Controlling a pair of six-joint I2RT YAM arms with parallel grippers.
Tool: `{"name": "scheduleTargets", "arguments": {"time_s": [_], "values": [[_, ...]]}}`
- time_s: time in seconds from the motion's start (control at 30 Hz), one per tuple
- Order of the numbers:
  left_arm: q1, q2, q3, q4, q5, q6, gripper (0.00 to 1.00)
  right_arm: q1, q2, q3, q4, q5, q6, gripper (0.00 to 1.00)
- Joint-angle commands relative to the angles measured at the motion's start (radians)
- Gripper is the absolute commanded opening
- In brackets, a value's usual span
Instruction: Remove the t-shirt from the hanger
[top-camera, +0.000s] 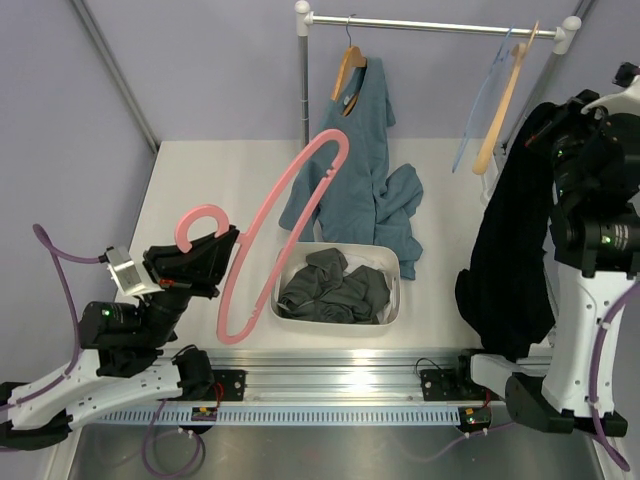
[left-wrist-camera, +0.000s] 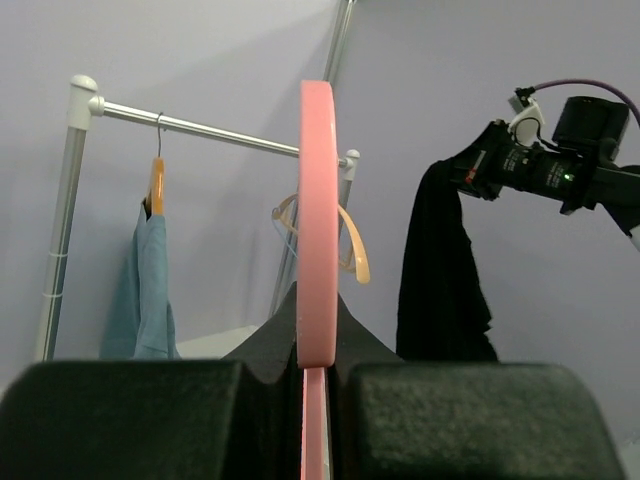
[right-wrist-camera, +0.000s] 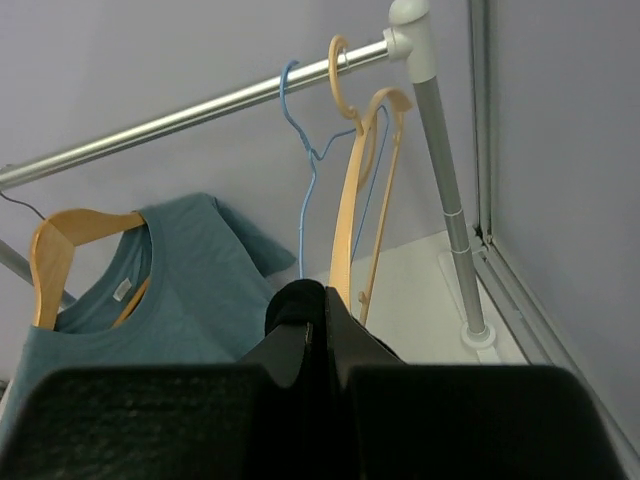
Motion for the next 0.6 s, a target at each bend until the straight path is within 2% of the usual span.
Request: {"name": "scheduleTargets", "arguments": {"time_s": [0.0, 0.17, 0.3, 0.33, 0.4, 0.57], "values": [[-0.001, -0.011, -0.029, 0.126, -0.046, -0.007, 0.00, -0.002, 0.009, 0.049, 0.116, -0.074, -0.026, 0.00], [-0.001, 0.004, -0.058, 0.172, -0.064, -0.003, 0.00, -0.002, 0.027, 0.083, 0.111, -0.045, -0.068, 0.00], [0.001, 0.007, -0.070, 0.201, -0.071, 0.000, 0.00, -0.002, -0.061, -0.034, 0.092, 0.099, -0.015, 0.00], [-0.001, 0.007, -0.075, 0.206, -0.072, 0.000, 0.00, -0.002, -0.125, -0.081, 0.096, 0.119, 0.008, 0.00], [0.001, 0.010, -0.080, 0.217, -0.077, -0.004, 0.00, -0.002, -0.207, -0.277, 0.139, 0.179, 0.102, 0.00], [-0.001, 0.024, -0.089, 0.209, -0.078, -0.033, 0.00, -0.002, -0.474, -0.751, 0.237, 0.207, 0.264, 0.00]]}}
